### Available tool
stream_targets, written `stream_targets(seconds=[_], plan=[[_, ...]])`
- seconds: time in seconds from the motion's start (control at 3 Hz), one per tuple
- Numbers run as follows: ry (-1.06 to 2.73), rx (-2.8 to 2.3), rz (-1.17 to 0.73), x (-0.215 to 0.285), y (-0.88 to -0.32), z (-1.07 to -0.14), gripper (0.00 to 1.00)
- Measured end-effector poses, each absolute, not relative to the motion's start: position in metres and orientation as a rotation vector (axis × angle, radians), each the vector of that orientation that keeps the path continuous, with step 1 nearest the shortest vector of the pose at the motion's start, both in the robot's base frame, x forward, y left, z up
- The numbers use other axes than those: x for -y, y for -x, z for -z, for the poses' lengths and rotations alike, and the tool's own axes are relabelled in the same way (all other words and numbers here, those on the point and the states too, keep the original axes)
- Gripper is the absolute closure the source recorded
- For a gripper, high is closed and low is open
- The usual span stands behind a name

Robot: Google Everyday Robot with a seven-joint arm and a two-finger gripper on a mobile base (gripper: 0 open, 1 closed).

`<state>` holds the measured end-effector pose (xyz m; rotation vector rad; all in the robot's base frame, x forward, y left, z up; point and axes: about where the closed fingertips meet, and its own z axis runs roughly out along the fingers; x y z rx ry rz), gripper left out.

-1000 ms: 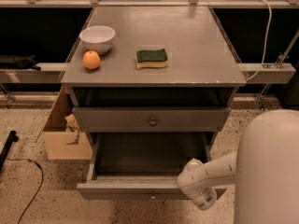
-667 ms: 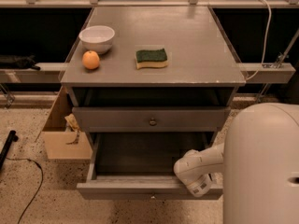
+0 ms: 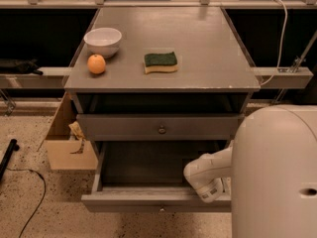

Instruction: Open middle drawer

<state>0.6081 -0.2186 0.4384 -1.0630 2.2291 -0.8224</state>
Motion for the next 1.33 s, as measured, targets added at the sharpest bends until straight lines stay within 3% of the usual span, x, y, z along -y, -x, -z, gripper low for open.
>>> stream_targets(seconds=[1.33], plan=[[0.993, -2.152, 0.970, 0.298, -0.522, -0.476, 1.00]])
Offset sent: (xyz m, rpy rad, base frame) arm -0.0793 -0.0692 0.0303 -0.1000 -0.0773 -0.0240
